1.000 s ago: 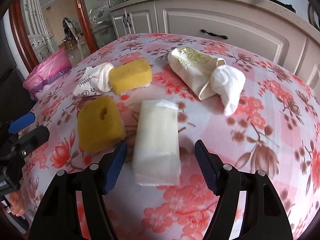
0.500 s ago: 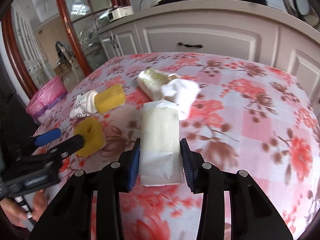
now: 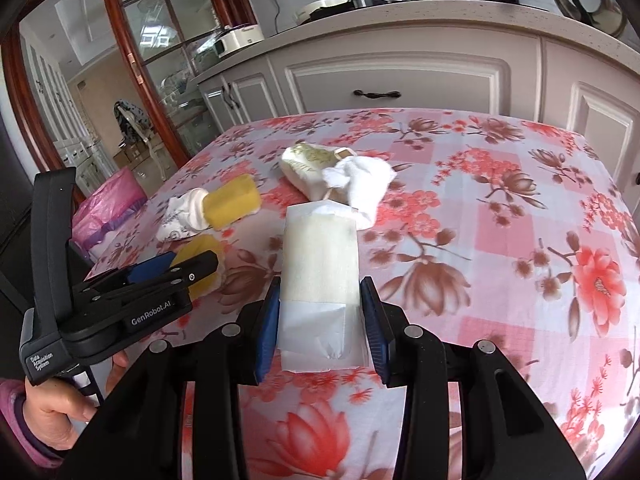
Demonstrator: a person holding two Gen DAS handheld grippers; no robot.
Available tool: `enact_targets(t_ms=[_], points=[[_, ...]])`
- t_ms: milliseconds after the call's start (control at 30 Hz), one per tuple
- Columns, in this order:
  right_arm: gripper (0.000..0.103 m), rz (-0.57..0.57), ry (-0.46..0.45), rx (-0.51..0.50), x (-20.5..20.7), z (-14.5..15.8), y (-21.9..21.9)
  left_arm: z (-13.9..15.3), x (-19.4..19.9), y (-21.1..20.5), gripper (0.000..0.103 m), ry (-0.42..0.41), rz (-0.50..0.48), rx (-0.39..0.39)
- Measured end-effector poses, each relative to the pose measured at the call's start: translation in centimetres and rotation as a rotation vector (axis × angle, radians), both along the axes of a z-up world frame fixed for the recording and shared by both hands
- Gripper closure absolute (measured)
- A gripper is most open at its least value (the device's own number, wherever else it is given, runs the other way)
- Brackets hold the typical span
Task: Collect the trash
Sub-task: 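Grasp a yellow sponge with the left gripper while the right holds the pad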
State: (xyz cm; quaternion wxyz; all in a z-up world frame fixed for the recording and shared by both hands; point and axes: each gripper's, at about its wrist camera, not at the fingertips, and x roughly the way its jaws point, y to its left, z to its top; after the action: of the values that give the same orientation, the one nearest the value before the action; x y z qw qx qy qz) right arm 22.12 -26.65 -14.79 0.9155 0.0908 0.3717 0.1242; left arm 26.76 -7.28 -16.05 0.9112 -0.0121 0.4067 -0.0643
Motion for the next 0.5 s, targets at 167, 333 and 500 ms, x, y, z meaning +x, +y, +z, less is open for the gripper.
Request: enact_targets(t_ms=[167, 333, 500], points=[[0.065, 0.02, -0.011, -0.007, -0.5, 0.2, 1.4, 0.7, -1.6, 0.6, 0.056, -0.044, -0.044, 0.003], [0.065, 0.025, -0.006, -0.008, -0.9, 0.2, 2.1, 1.4, -3.4, 1.5, 0.058, -0.077, -0.077, 0.006], [0.065, 0.029, -0.012, -0.003, -1.4, 0.7, 2.7, 2.1, -5.0, 2.9, 0.059, -0.109, -0.093, 0.018]])
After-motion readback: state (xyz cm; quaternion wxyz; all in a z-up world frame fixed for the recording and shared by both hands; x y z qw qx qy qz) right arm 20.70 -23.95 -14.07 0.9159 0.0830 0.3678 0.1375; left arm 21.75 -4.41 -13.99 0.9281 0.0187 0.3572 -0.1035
